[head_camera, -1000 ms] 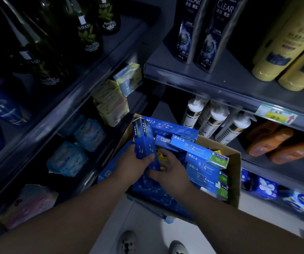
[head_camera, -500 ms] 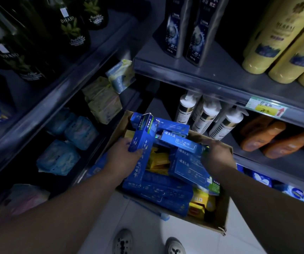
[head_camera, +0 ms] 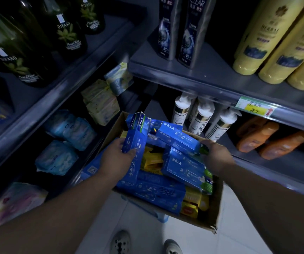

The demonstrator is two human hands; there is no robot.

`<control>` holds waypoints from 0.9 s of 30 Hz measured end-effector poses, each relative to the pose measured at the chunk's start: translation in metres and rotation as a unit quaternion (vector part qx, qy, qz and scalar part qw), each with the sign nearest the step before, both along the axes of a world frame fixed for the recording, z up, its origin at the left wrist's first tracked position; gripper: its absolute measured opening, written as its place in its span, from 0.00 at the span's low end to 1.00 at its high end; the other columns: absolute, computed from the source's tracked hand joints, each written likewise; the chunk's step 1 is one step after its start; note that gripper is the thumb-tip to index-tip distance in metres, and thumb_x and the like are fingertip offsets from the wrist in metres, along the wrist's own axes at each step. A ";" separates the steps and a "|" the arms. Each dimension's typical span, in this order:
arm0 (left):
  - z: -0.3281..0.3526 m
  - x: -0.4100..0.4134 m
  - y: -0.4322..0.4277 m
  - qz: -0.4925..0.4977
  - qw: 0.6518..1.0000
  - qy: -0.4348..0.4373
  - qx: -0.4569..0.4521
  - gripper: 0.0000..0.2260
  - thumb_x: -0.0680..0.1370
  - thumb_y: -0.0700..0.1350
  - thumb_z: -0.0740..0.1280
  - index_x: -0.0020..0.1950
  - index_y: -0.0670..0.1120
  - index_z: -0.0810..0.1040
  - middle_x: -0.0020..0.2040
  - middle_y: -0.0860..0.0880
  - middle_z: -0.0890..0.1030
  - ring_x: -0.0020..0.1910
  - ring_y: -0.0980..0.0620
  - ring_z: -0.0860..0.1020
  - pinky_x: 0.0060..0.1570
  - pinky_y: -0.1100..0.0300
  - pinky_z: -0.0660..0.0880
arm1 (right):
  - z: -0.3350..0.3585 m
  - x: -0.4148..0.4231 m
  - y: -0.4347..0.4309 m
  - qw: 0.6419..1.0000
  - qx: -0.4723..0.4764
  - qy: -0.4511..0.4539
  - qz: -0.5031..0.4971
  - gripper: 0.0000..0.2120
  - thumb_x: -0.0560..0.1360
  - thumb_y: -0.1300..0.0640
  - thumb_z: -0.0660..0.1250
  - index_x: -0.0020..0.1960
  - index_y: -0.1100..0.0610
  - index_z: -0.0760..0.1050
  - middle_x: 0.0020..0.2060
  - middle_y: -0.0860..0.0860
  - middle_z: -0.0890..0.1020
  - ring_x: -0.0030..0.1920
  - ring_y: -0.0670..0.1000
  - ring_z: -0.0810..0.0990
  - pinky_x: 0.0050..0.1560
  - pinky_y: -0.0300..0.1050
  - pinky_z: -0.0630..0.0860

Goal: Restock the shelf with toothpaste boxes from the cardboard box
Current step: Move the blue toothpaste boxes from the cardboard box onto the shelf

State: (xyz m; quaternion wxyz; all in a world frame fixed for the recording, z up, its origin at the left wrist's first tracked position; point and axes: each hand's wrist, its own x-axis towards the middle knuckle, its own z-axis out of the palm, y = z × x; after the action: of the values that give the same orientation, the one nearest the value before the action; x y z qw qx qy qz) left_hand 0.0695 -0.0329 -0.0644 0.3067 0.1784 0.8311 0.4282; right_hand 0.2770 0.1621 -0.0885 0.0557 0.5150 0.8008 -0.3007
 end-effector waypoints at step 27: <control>0.302 -0.028 -0.118 0.158 0.953 0.251 0.064 0.19 0.74 0.46 0.72 0.63 0.48 0.75 0.51 0.53 0.82 0.49 0.52 0.81 0.56 0.51 0.77 | 0.301 -0.110 -0.093 0.816 -0.412 0.375 0.156 0.10 0.79 0.63 0.62 0.57 0.56 0.79 0.48 0.55 0.85 0.44 0.51 0.82 0.56 0.48 0.78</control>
State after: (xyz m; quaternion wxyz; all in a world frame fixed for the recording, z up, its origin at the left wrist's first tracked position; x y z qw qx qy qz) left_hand 0.0410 -0.1507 0.2374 0.0039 0.1657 0.8695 0.4652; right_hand 0.1666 0.0689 0.2125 0.0037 0.1593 0.6304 -0.7597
